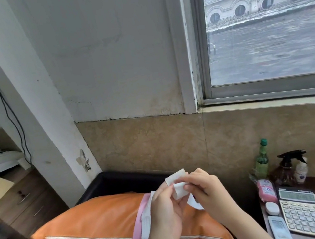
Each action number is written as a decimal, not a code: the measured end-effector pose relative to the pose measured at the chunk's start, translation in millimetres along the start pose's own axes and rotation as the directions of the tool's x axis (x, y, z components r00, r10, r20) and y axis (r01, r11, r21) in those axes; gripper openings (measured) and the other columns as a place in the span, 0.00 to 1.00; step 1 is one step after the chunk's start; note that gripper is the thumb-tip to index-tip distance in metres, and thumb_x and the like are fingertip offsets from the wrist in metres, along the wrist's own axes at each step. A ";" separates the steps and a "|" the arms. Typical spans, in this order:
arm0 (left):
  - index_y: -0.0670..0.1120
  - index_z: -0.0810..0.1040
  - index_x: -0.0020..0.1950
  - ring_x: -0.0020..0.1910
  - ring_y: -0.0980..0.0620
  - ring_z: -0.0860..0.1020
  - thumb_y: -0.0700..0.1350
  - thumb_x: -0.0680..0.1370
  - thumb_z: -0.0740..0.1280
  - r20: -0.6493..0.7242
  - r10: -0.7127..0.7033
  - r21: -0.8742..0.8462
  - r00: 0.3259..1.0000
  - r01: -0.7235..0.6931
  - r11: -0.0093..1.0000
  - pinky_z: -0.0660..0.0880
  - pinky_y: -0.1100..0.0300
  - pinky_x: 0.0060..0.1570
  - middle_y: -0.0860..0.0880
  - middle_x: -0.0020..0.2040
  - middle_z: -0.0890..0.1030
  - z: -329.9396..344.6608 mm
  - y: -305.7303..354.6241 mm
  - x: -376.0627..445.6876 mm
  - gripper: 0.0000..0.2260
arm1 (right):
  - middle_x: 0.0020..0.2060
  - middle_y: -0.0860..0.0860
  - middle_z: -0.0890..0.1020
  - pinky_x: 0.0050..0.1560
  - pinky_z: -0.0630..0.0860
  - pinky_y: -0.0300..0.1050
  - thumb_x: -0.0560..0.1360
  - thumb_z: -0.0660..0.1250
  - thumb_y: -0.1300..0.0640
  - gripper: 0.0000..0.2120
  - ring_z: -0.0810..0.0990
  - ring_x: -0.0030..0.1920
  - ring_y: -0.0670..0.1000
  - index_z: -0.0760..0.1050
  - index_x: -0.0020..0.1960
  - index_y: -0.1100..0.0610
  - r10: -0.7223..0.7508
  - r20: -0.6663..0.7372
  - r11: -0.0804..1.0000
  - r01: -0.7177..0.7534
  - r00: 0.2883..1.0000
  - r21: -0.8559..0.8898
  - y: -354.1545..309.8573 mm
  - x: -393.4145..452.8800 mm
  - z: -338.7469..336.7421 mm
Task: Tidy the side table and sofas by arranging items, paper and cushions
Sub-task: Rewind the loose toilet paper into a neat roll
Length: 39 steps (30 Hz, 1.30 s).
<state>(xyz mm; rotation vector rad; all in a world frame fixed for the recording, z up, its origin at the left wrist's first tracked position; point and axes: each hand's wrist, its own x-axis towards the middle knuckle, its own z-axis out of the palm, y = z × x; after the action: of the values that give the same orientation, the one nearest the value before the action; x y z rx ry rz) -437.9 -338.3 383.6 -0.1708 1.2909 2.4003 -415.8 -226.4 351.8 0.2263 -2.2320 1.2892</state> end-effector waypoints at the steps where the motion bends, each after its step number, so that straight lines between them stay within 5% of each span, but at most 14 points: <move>1: 0.35 0.79 0.54 0.42 0.49 0.83 0.37 0.81 0.52 0.022 0.006 0.024 1.000 -0.006 1.000 0.79 0.59 0.41 0.38 0.47 0.83 0.3 0.0 -1.1 0.16 | 0.38 0.38 0.78 0.41 0.72 0.33 0.73 0.64 0.60 0.18 0.75 0.42 0.44 0.73 0.50 0.36 0.034 0.008 0.999 -0.034 0.999 0.005 -1.0 -0.1 -1.6; 4: 0.35 0.80 0.52 0.42 0.49 0.83 0.42 0.82 0.57 0.077 0.028 0.093 0.997 -0.036 0.995 0.78 0.58 0.45 0.38 0.46 0.84 2.2 0.9 -5.3 0.15 | 0.35 0.48 0.80 0.35 0.70 0.31 0.71 0.70 0.65 0.19 0.77 0.35 0.41 0.71 0.42 0.40 0.171 -0.029 0.979 -0.166 0.985 0.120 -6.4 1.7 -5.8; 8: 0.36 0.80 0.48 0.41 0.50 0.84 0.36 0.81 0.58 0.039 0.078 0.179 0.996 -0.083 0.980 0.79 0.62 0.41 0.40 0.42 0.84 1.5 -3.5 -6.9 0.11 | 0.32 0.40 0.77 0.32 0.68 0.33 0.66 0.76 0.61 0.18 0.74 0.31 0.42 0.68 0.36 0.46 0.188 -0.153 0.982 -0.186 0.970 0.030 -5.1 2.7 -2.4; 10: 0.37 0.79 0.48 0.39 0.51 0.83 0.34 0.80 0.58 -0.008 0.083 0.179 0.997 -0.080 0.981 0.79 0.63 0.38 0.41 0.40 0.84 1.1 -4.3 -5.8 0.11 | 0.39 0.34 0.75 0.37 0.70 0.37 0.67 0.73 0.58 0.13 0.73 0.38 0.41 0.69 0.39 0.45 0.000 -0.243 0.986 -0.040 0.970 -0.160 -2.5 1.9 0.4; 13: 0.37 0.79 0.50 0.37 0.51 0.83 0.34 0.80 0.58 -0.043 0.065 0.131 0.997 -0.059 0.990 0.79 0.62 0.35 0.41 0.40 0.84 0.8 -2.4 -5.1 0.10 | 0.50 0.37 0.74 0.51 0.65 0.36 0.70 0.65 0.56 0.08 0.72 0.51 0.42 0.73 0.47 0.45 -0.328 -0.190 0.885 0.231 0.925 -0.403 3.9 -0.3 2.6; 16: 0.34 0.78 0.53 0.36 0.50 0.83 0.33 0.80 0.56 -0.047 0.033 0.059 0.998 -0.030 0.998 0.80 0.62 0.35 0.38 0.41 0.83 -1.7 0.2 -4.7 0.11 | 0.53 0.38 0.77 0.57 0.63 0.40 0.70 0.64 0.56 0.11 0.72 0.58 0.43 0.79 0.49 0.46 -0.384 -0.092 0.854 0.316 0.919 -0.414 10.1 -1.5 3.1; 25: 0.33 0.77 0.56 0.39 0.46 0.84 0.36 0.81 0.54 -0.010 -0.032 -0.052 0.999 0.031 0.998 0.81 0.60 0.39 0.36 0.46 0.83 -1.1 -1.5 -9.7 0.13 | 0.48 0.37 0.78 0.57 0.63 0.42 0.71 0.63 0.56 0.08 0.72 0.57 0.40 0.76 0.46 0.44 -0.329 -0.100 0.896 0.277 0.939 -0.347 13.3 -1.5 -0.7; 29: 0.31 0.76 0.57 0.36 0.47 0.83 0.31 0.79 0.52 -0.017 -0.023 -0.081 1.000 0.022 0.996 0.81 0.61 0.37 0.36 0.44 0.83 0.3 0.8 -7.9 0.14 | 0.41 0.36 0.79 0.47 0.65 0.43 0.69 0.64 0.51 0.03 0.70 0.48 0.36 0.75 0.43 0.45 -0.190 -0.138 0.963 0.157 0.972 -0.221 7.0 -2.4 -2.3; 33: 0.32 0.78 0.54 0.41 0.47 0.84 0.31 0.79 0.50 0.024 0.017 -0.025 1.000 -0.016 1.000 0.81 0.60 0.39 0.35 0.46 0.83 2.6 1.5 -9.1 0.17 | 0.36 0.42 0.78 0.47 0.64 0.35 0.66 0.63 0.45 0.07 0.73 0.43 0.42 0.74 0.43 0.41 0.003 -0.132 0.997 -0.013 0.991 -0.078 0.9 -3.2 -5.1; 36: 0.32 0.78 0.54 0.49 0.42 0.83 0.40 0.82 0.53 0.065 0.031 0.018 0.997 -0.033 0.999 0.80 0.56 0.49 0.34 0.49 0.82 5.9 0.9 -13.7 0.17 | 0.36 0.46 0.78 0.41 0.67 0.28 0.66 0.72 0.54 0.09 0.76 0.40 0.45 0.75 0.37 0.40 0.120 -0.148 0.993 -0.120 0.982 0.010 -3.2 -0.8 -10.3; 39: 0.33 0.78 0.54 0.48 0.43 0.83 0.40 0.82 0.56 0.084 0.061 0.069 0.995 -0.067 0.995 0.81 0.58 0.47 0.35 0.48 0.83 7.1 -2.1 -16.2 0.14 | 0.36 0.44 0.78 0.40 0.70 0.36 0.66 0.75 0.61 0.17 0.76 0.39 0.45 0.71 0.36 0.41 0.147 -0.189 0.986 -0.158 0.971 -0.046 -3.2 -0.7 -9.3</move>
<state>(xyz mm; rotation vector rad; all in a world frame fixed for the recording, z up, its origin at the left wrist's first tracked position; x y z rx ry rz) -421.7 -336.2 390.7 -0.0102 1.3610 2.3831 -410.4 -220.4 357.5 -0.0873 -2.1586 1.2636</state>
